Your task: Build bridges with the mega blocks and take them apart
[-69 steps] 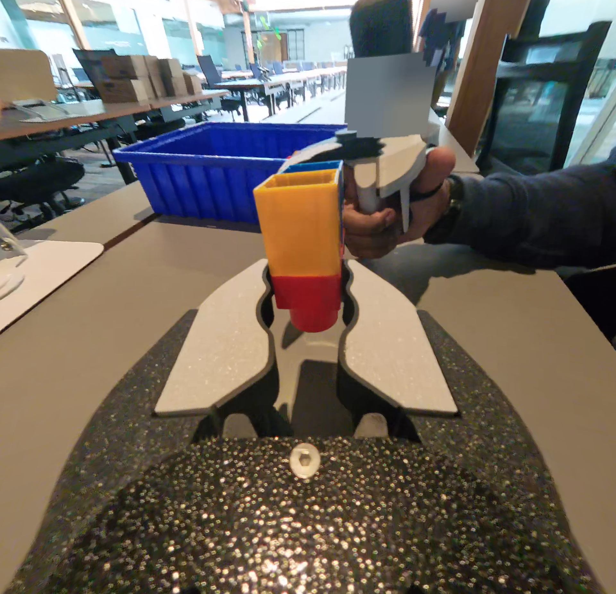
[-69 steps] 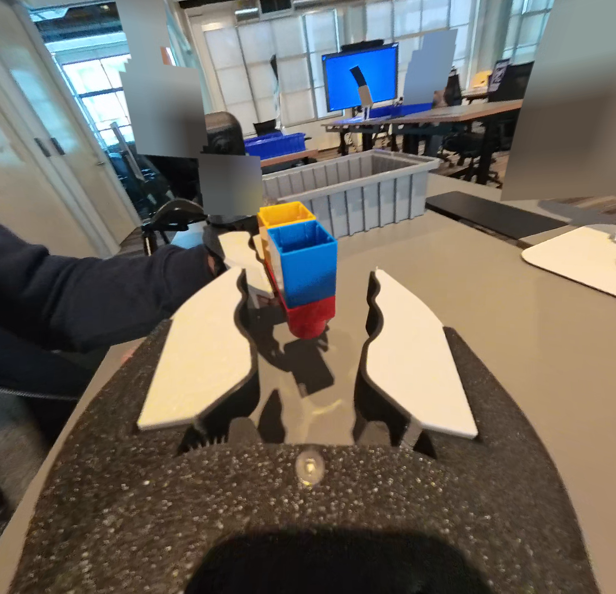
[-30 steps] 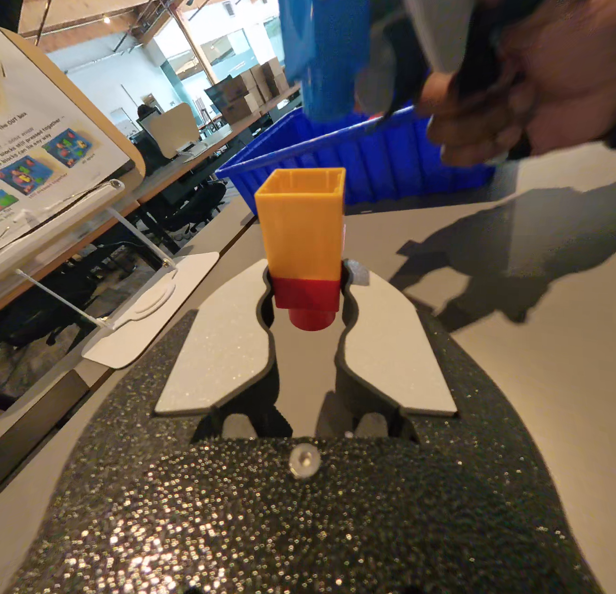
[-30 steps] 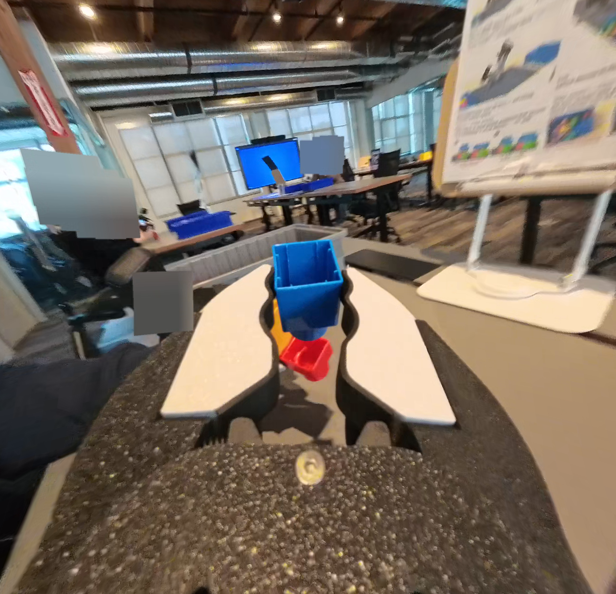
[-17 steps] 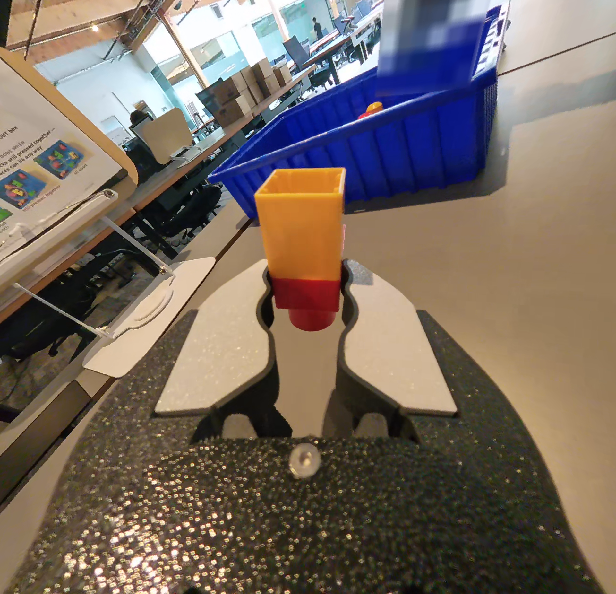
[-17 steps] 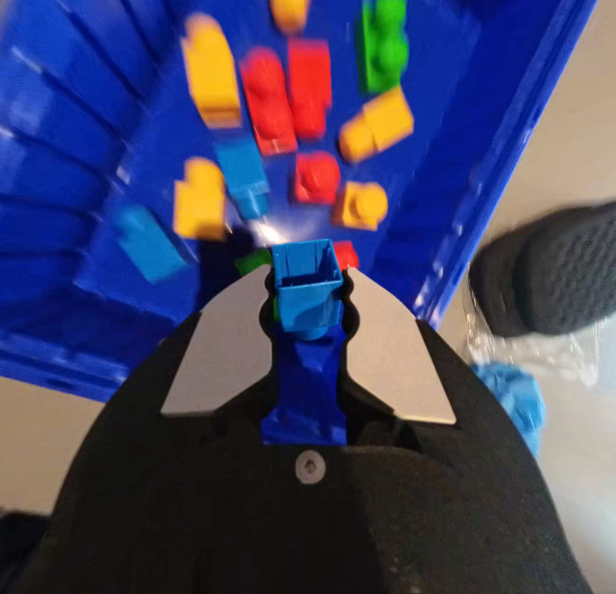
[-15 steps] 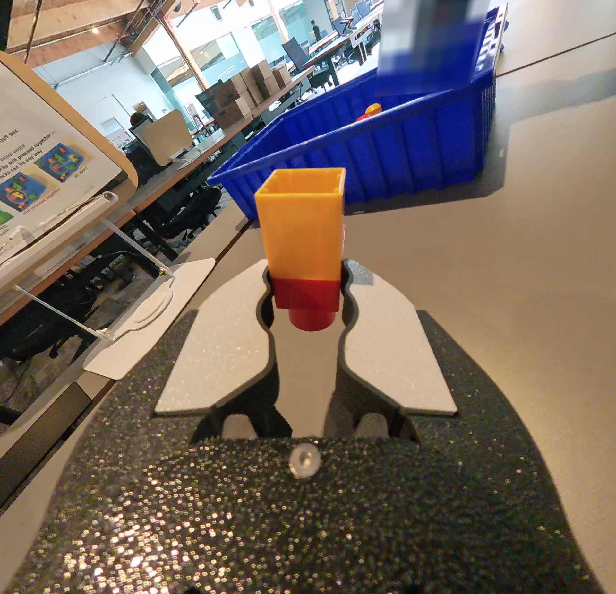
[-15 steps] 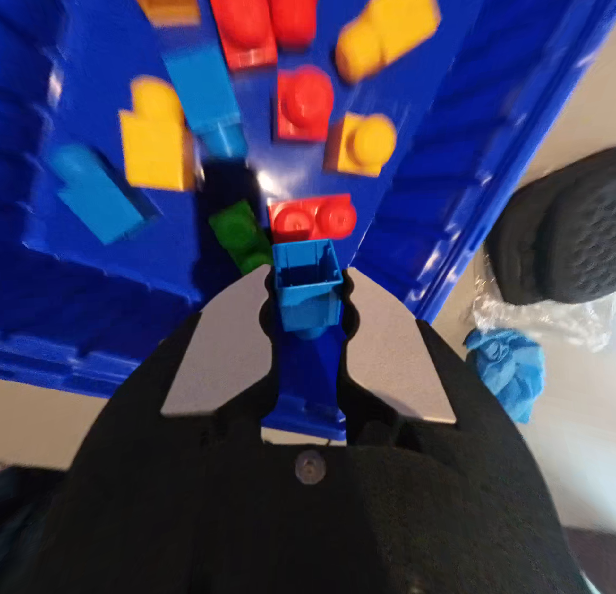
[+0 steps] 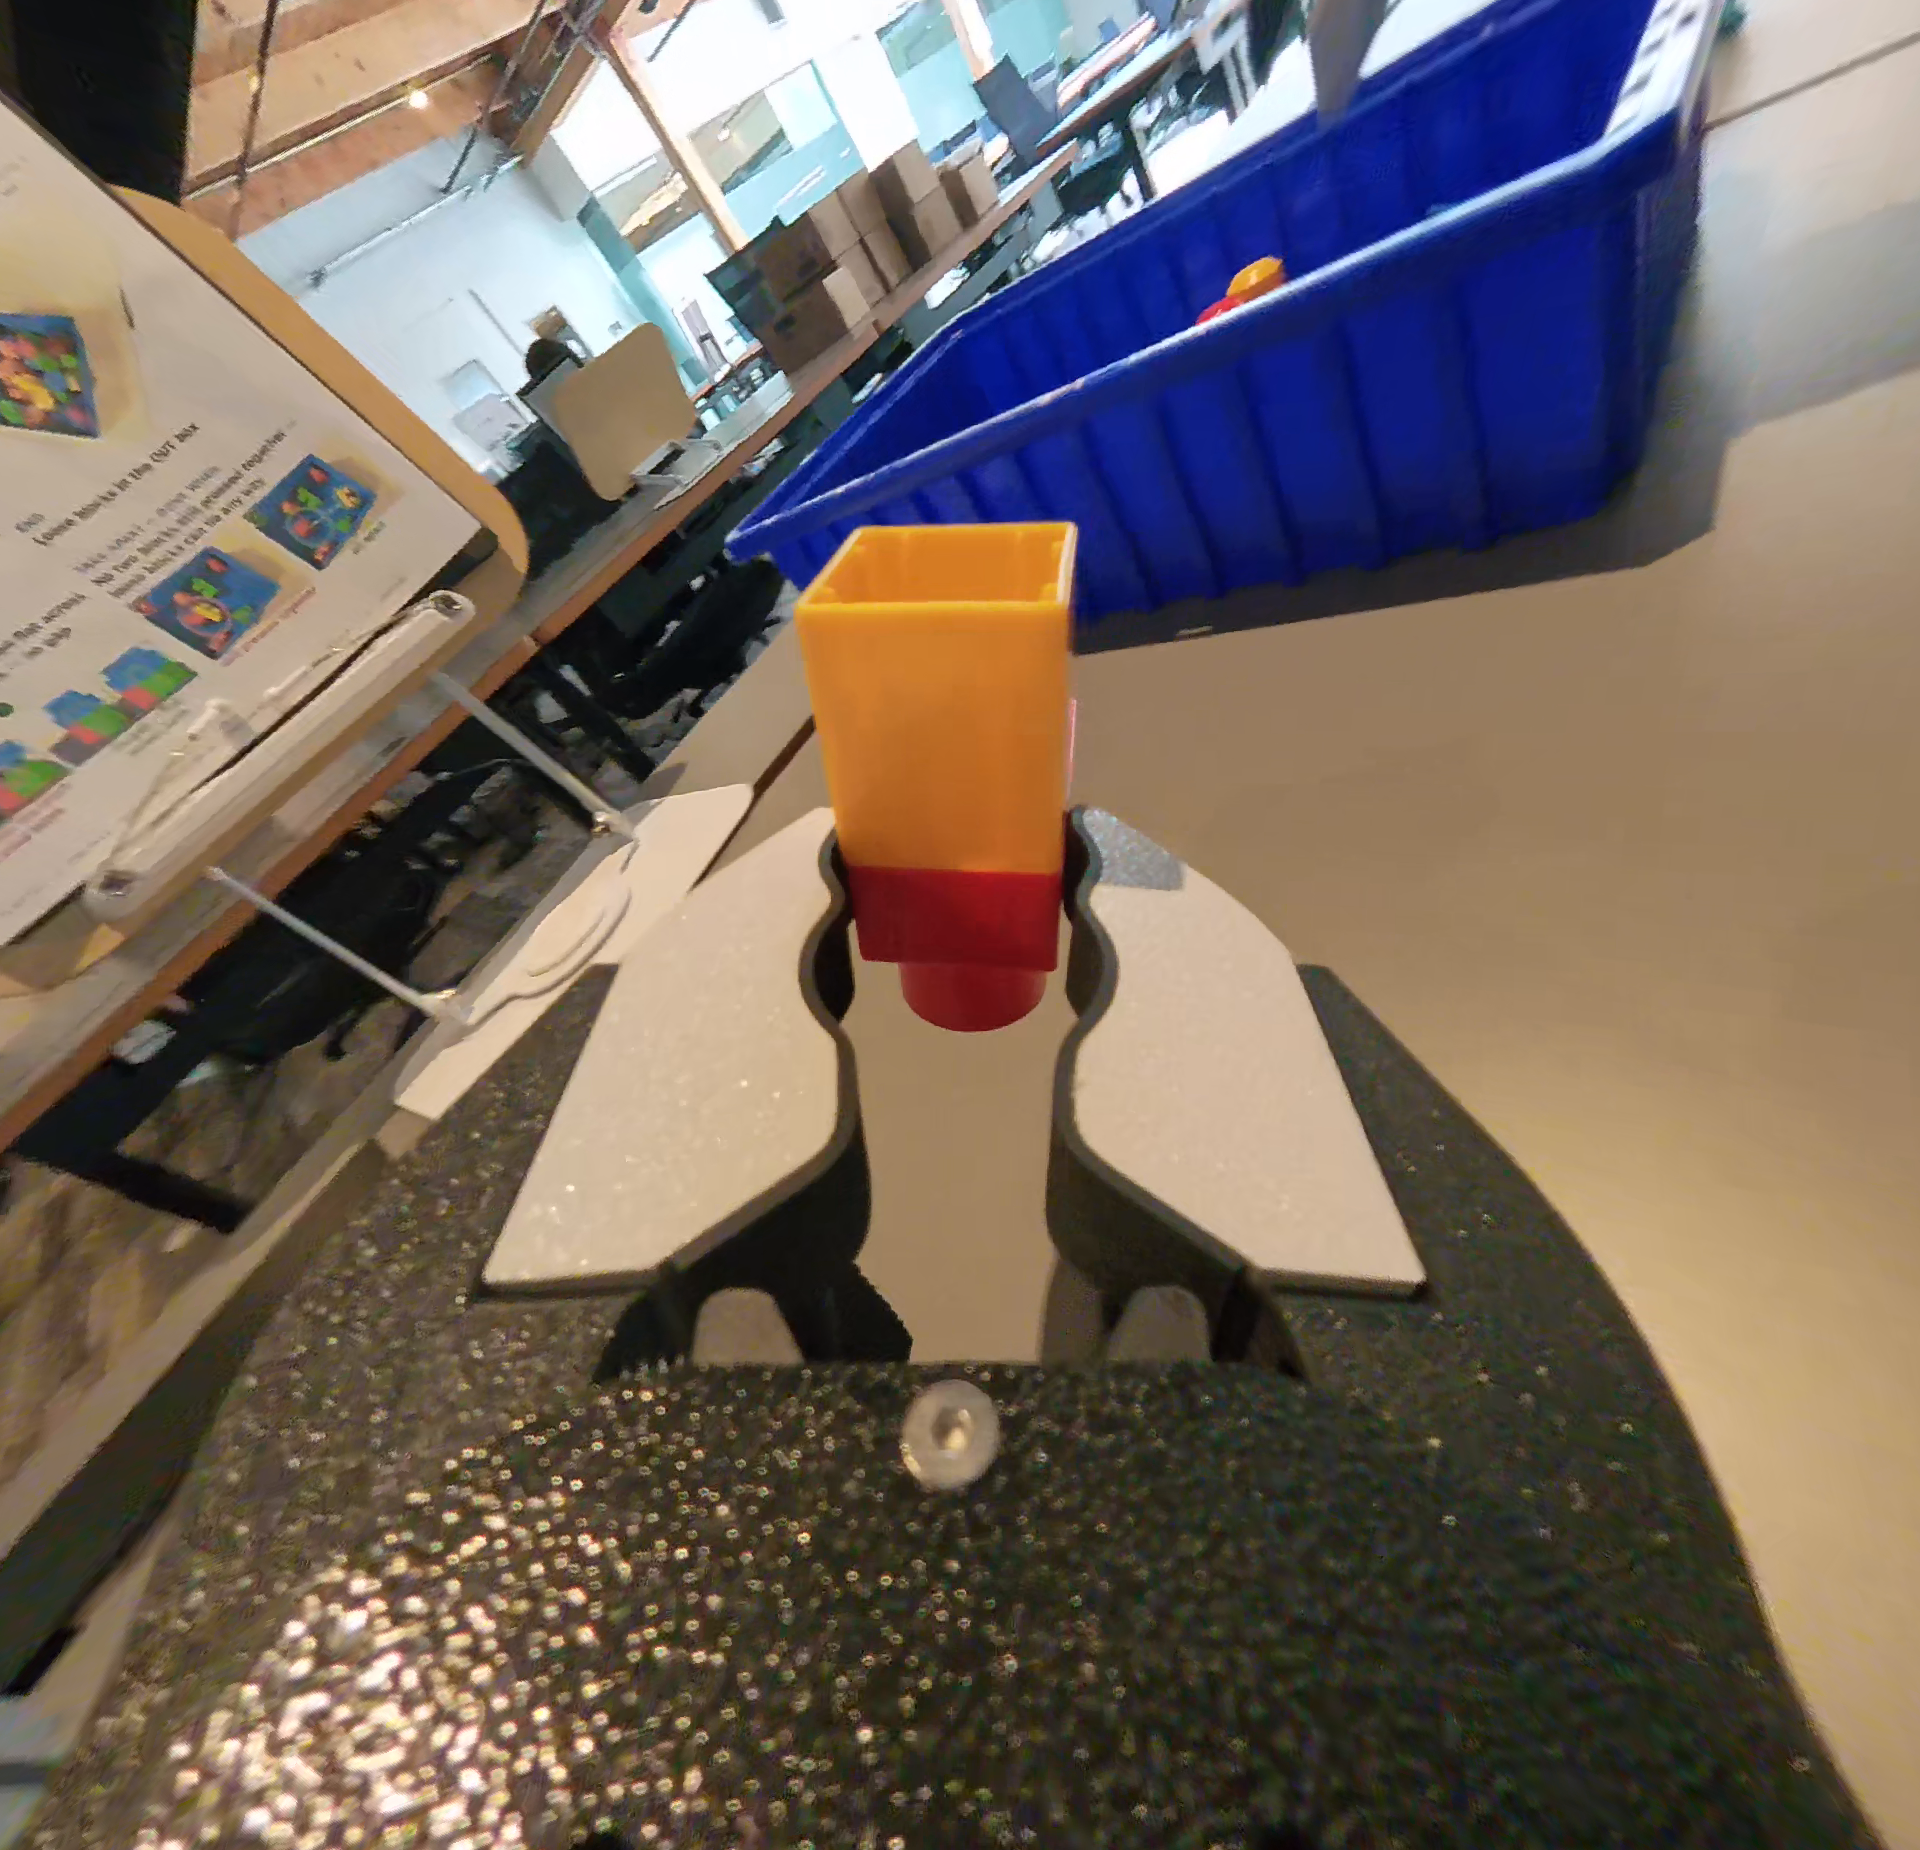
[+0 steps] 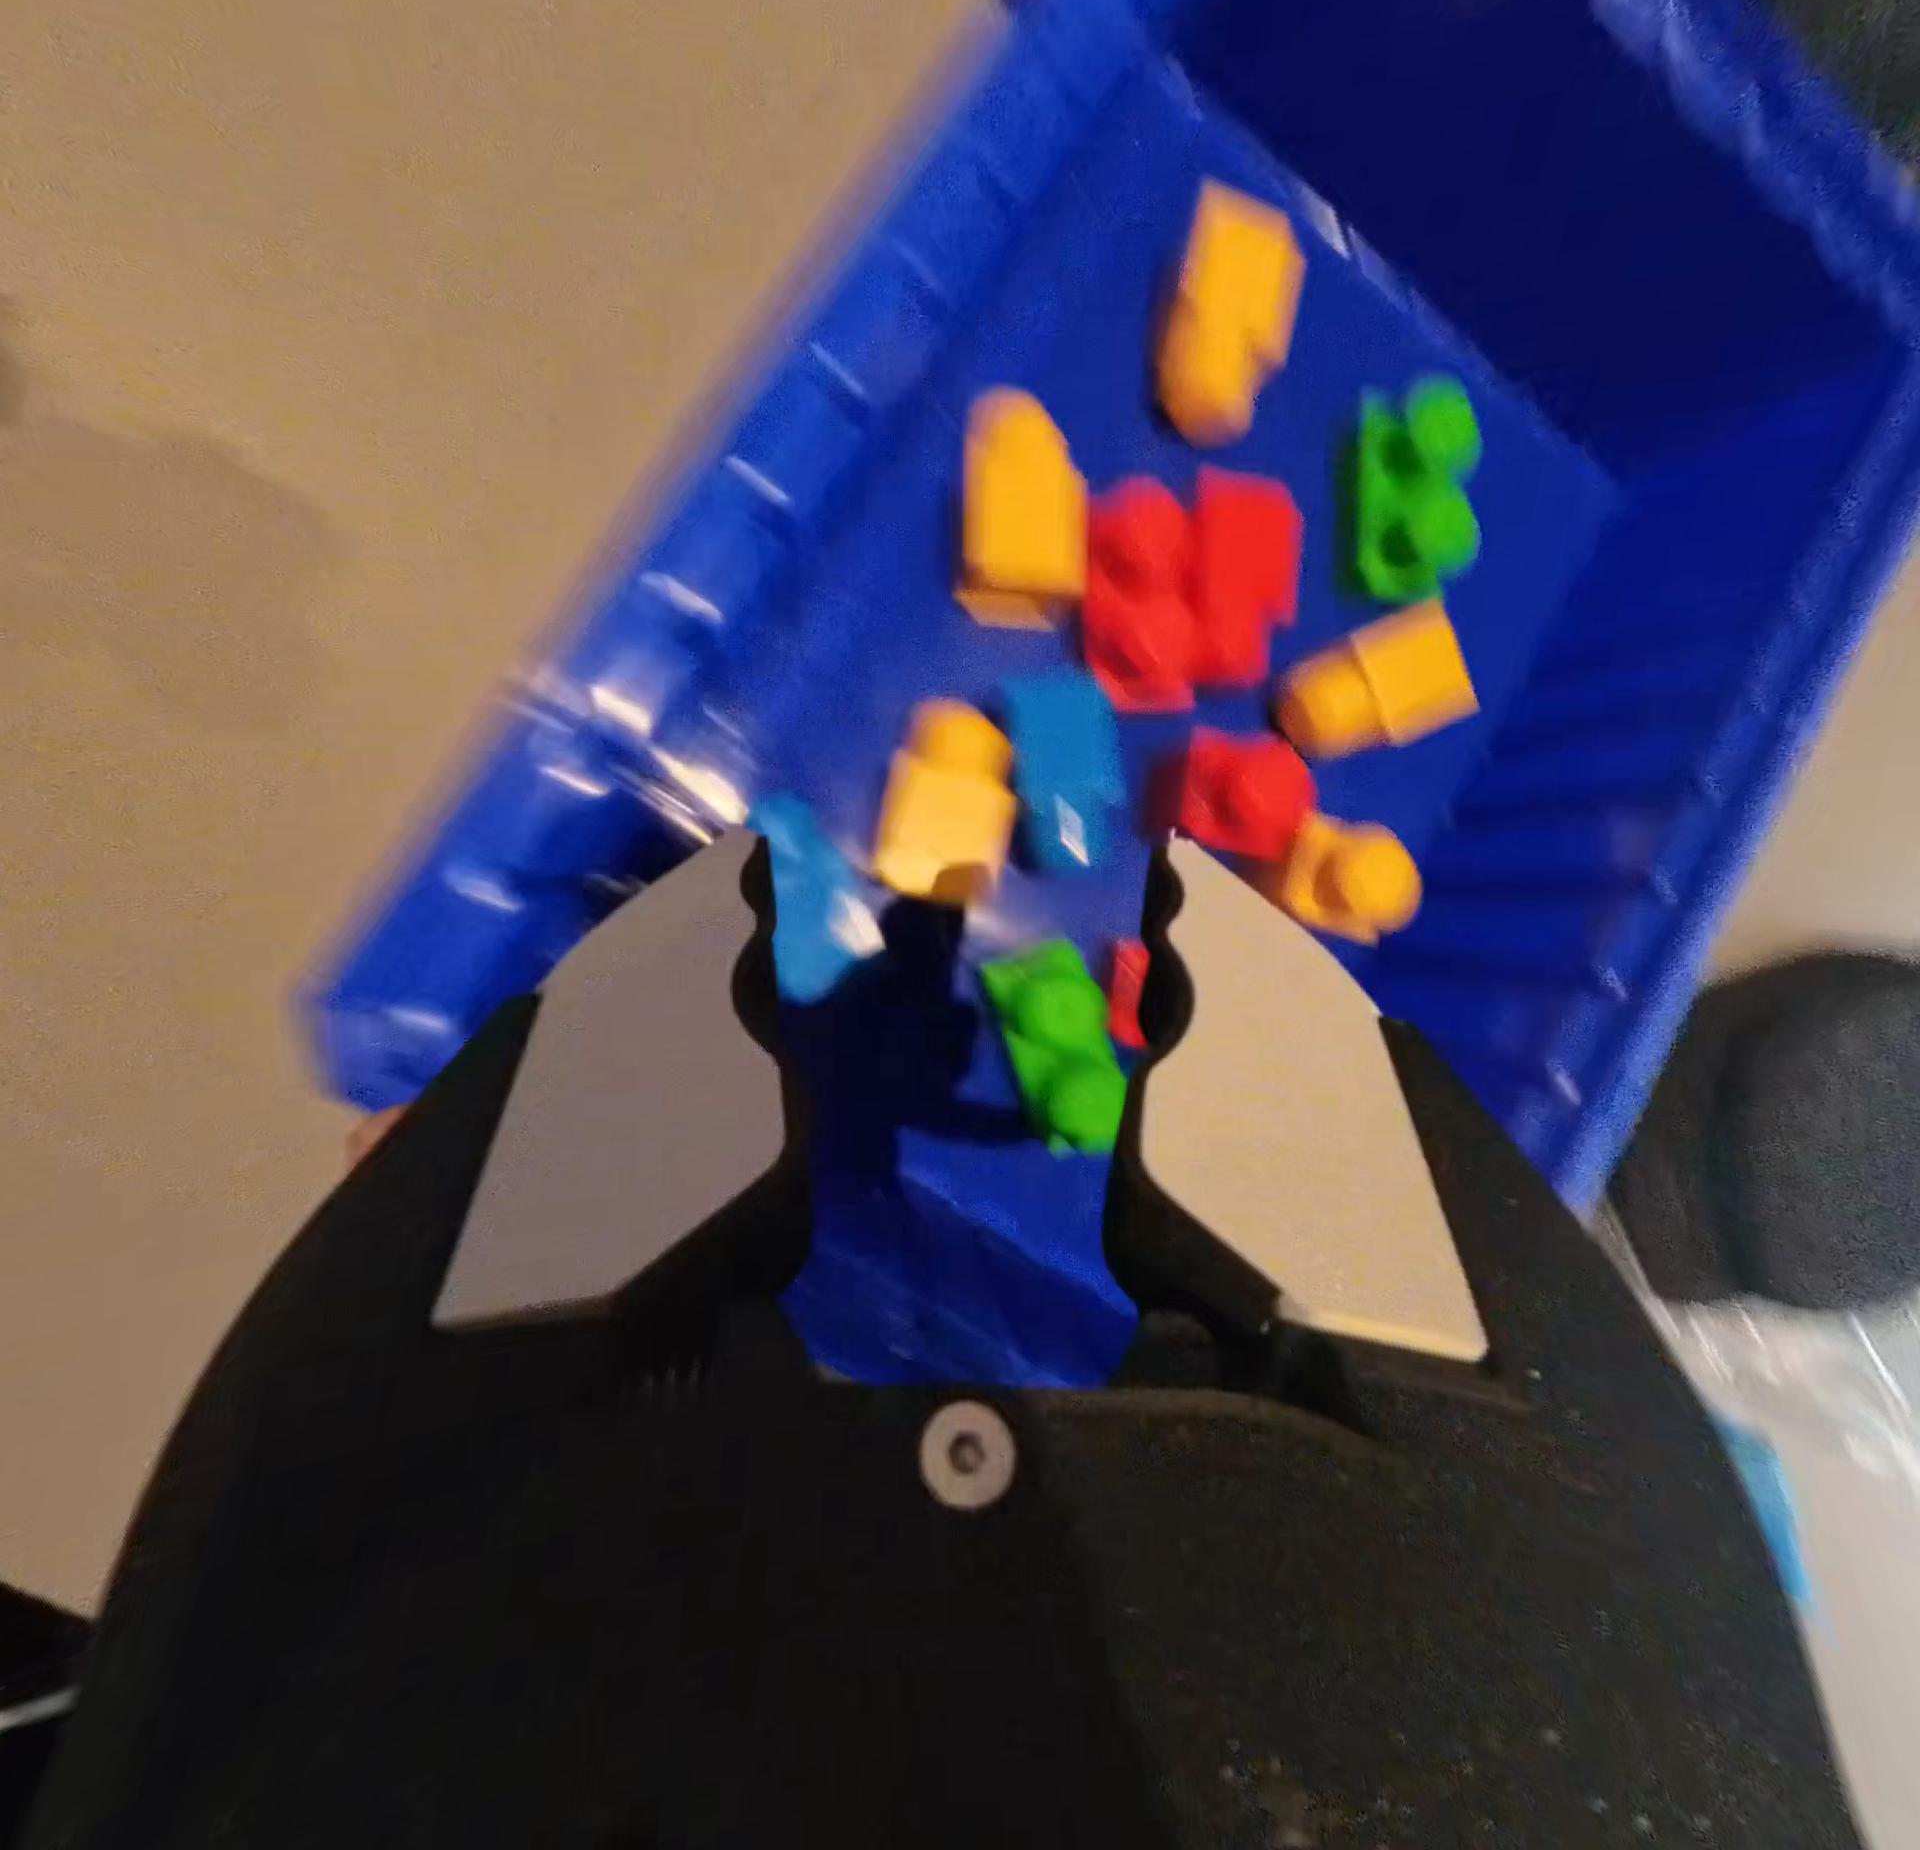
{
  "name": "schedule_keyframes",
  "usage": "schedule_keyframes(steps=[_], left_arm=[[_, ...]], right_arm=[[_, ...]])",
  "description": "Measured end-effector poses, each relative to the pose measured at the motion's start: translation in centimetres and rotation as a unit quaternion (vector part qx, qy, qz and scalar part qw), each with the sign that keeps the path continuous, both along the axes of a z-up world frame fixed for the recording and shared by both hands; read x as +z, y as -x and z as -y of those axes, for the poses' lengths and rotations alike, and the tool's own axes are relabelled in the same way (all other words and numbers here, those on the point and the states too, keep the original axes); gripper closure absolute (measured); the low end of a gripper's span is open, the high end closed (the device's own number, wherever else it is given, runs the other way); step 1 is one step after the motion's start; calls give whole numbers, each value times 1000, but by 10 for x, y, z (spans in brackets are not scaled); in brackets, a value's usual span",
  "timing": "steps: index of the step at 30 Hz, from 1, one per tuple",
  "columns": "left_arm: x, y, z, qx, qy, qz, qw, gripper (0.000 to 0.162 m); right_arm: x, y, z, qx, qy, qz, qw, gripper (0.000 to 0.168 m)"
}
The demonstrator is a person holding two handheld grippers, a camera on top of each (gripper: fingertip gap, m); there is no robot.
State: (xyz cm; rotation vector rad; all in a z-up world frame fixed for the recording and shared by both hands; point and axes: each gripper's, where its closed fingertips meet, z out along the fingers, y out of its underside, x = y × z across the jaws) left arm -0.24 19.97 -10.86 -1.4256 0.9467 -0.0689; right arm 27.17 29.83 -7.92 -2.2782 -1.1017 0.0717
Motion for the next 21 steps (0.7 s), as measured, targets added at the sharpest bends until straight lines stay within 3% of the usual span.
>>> schedule_keyframes(steps=[4, 9, 15, 21], left_arm=[[-2, 8, -7, 61, -42, -66, 995, 125], [3, 22, -13, 123, -79, -109, 983, 125], [12, 55, -25, 189, -85, -98, 973, 125], [12, 79, -33, 221, -87, -92, 967, 125]], right_arm=[[27, 134, 61, 129, -36, -129, 983, 101], [1, 252, 117, 222, 17, -196, 955, 90], [10, 303, 107, 241, 0, -237, 941, 84], [22, 323, 81, 248, -80, -336, 905, 91]])
